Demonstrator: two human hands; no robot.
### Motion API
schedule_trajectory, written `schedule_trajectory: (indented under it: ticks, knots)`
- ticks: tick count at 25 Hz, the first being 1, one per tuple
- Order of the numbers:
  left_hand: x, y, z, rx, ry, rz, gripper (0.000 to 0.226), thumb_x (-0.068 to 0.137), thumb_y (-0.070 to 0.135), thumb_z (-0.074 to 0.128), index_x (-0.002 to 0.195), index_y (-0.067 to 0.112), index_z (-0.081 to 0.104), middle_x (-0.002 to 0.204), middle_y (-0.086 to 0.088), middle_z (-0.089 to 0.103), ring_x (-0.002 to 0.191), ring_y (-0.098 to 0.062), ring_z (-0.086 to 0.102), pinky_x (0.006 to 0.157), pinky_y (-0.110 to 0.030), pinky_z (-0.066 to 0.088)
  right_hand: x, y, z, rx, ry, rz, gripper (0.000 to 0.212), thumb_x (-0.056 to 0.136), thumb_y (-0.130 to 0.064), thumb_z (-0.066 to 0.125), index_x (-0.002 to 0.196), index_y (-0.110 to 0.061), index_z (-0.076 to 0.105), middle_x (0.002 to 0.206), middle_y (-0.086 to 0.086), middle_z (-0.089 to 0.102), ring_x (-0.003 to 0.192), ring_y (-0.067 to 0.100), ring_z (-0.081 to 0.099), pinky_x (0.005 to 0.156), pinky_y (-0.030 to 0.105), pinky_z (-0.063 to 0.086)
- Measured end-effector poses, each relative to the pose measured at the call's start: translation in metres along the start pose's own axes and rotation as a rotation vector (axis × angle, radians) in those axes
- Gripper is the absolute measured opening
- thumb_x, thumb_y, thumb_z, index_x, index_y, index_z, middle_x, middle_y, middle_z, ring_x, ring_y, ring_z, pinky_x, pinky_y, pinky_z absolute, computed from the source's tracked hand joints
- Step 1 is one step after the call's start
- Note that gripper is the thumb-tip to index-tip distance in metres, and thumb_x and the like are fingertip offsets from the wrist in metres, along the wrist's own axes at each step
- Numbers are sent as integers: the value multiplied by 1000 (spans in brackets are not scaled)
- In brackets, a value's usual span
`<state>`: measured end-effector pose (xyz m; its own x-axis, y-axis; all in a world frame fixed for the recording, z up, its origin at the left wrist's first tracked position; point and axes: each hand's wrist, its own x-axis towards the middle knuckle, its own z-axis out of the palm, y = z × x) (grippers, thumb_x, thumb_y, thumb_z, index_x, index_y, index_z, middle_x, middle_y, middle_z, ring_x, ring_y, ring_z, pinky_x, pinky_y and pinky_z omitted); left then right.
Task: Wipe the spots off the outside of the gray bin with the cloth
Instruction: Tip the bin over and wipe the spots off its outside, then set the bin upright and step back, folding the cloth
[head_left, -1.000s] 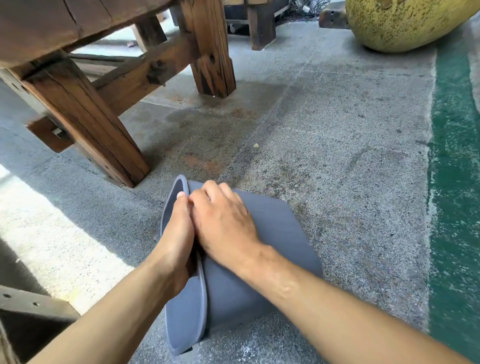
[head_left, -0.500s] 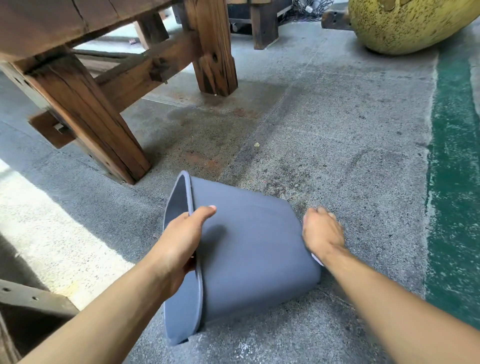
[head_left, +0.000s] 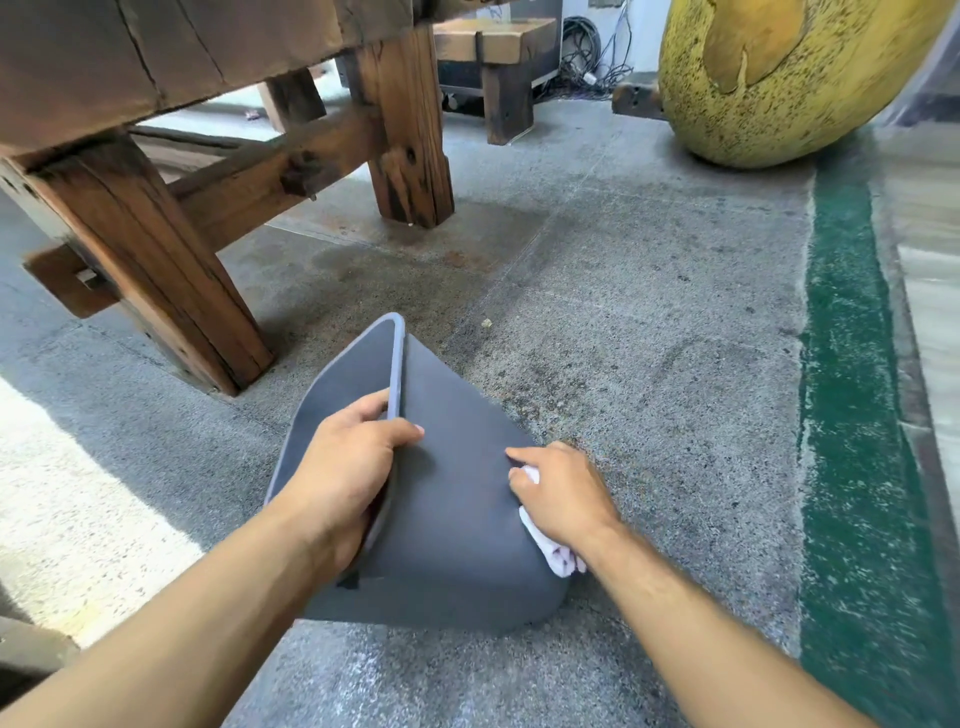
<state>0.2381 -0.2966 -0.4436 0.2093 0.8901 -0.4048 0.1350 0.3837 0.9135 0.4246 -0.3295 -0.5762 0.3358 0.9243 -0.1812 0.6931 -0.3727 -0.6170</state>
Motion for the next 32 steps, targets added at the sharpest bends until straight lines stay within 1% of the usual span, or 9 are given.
schedule_trajectory:
  ticks: [4,9,15,21,24,26,29,30,32]
  knots:
    - [16,8,-3,157,-13,92,34,95,1,62,97,31,79,92,-13,83,70,-33,77,68,-48,65,3,1,18,330,-181,29,55,88,-44,71,141,-33,58,148,-2,56,137,13,49,114,26,34]
    - [37,8,0,494,-186,159,44,97,1,60,115,38,75,94,-2,84,85,-30,80,82,-48,64,-3,8,55,563,-329,107,87,79,-39,82,154,-28,39,156,-3,46,142,8,42,123,31,27]
    - [53,-7,-1,705,-282,211,54,95,6,59,111,56,71,90,9,82,96,-35,75,91,-48,60,-3,4,53,497,-357,101,82,85,-33,79,154,-39,36,153,-10,49,139,9,45,118,26,31]
    - [68,-12,1,750,-218,271,46,95,13,57,110,55,69,86,9,76,75,-18,67,76,-30,55,3,-10,52,537,-334,79,82,87,-17,75,156,-36,34,139,-9,59,127,8,54,110,21,36]
    - [69,-12,7,920,-162,409,40,94,21,53,126,41,65,102,4,79,96,-23,70,86,-33,55,4,-24,49,614,-334,80,81,89,-12,72,156,-33,33,120,-6,68,112,9,62,107,25,44]
    - [62,-12,1,1104,-40,639,46,96,39,51,140,25,57,118,-5,76,112,-30,66,94,-40,51,0,-28,52,608,-323,55,81,88,-14,73,156,-34,34,115,-5,71,108,9,64,108,31,46]
    - [59,-11,-34,1222,350,966,50,92,41,53,132,12,61,121,-12,68,113,-37,59,94,-47,43,-2,-24,46,683,-233,43,76,88,-25,77,153,-33,39,108,-4,69,98,8,65,95,27,50]
    - [65,-13,-53,1164,526,880,48,90,35,55,131,11,60,126,-16,62,116,-39,55,96,-48,40,-1,-25,40,713,-186,39,73,89,-31,75,152,-34,40,111,-3,67,97,9,65,92,27,50]
    - [82,-14,-87,851,721,420,54,90,30,53,140,9,53,141,-20,52,129,-40,46,106,-49,37,3,-34,26,767,-115,24,66,93,-42,68,152,-33,41,135,-6,60,117,9,60,102,28,44]
